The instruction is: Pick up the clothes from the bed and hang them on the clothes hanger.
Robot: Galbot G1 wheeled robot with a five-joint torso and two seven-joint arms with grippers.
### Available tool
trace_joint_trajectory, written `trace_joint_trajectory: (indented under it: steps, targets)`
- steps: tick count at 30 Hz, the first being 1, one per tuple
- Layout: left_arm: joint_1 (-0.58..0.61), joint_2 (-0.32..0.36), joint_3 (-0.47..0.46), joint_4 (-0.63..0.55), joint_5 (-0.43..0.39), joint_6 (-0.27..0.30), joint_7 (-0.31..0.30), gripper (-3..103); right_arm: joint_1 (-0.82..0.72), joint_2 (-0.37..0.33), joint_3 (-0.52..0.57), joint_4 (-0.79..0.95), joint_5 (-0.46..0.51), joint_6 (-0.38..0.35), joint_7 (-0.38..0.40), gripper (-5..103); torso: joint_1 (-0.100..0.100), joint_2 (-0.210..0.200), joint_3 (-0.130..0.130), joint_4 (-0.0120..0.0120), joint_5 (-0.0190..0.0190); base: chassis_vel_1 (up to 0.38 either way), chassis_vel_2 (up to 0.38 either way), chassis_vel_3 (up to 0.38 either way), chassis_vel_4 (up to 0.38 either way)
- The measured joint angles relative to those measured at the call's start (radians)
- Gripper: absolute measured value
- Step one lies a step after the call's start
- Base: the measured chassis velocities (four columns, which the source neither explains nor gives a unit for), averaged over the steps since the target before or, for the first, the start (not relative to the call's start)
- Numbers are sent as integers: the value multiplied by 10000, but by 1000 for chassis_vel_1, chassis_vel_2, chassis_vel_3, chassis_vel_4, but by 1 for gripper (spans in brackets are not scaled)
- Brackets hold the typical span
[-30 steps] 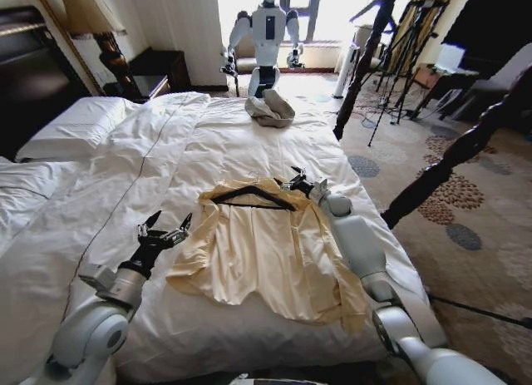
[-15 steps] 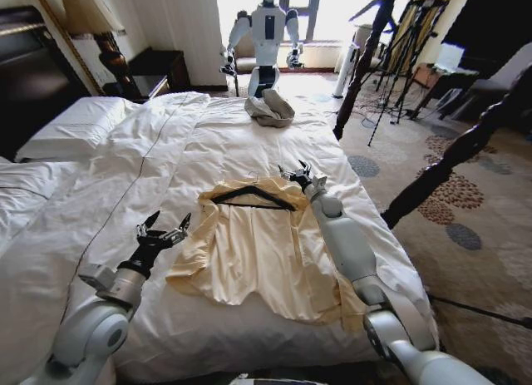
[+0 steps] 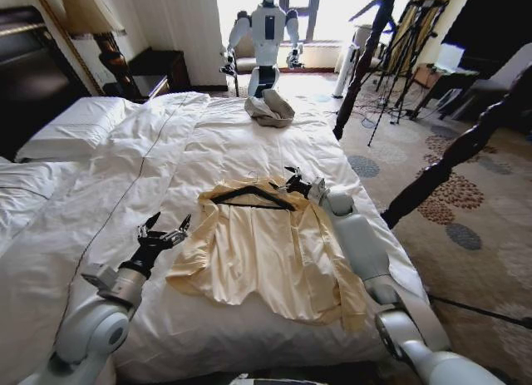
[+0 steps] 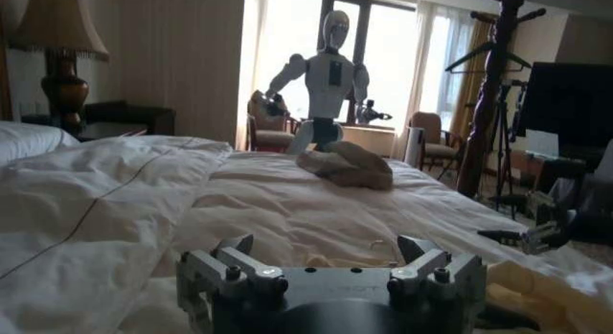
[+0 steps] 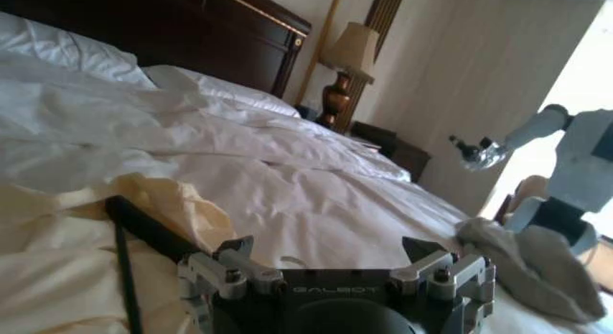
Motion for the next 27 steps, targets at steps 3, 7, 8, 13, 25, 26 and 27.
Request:
trace_joint_trajectory:
  steps: [3, 7, 8, 13, 25, 26, 27]
  targets:
    - [-417, 439, 45, 538, -132, 127, -41, 100, -348, 538, 2, 953, 132, -439, 1654, 100, 0, 0, 0, -1, 0, 0, 0, 0, 0]
    - [-973, 1001, 226, 1336, -151, 256, -54, 100, -741, 1121, 0, 1745, 891, -997, 3171, 100, 0, 0, 0, -5, 2, 0, 0, 0, 0]
    - [-1250, 1230, 348, 1693, -139, 280, -35, 100, -865, 1415, -2, 1977, 1030, -1078, 3664, 100, 0, 0, 0, -5, 6, 0, 0, 0, 0]
    - [-2520, 2152, 1182, 3022, -162, 309, 59, 100, -1623, 3036, 5, 2571, 2532, 130, 4359, 100, 2, 0, 1, -7, 0, 0, 0, 0, 0]
    - [-7930, 2513, 6088, 6449, -227, 313, -220, 100, -4871, 4147, 127, 6930, 8494, -1010, 11385, 100, 1, -1, 1, 3, 3, 0, 0, 0, 0]
    - [-8493, 2364, 6596, 6789, -249, 321, -267, 100, -5196, 4254, 358, 7173, 8750, -1089, 11122, 100, 2, 0, 1, 0, 4, 0, 0, 0, 0]
    - [-8952, 2258, 7032, 7068, -258, 321, -276, 100, -5545, 4374, 614, 7374, 8711, -1114, 10627, 100, 2, 0, 0, -2, 0, 0, 0, 0, 0]
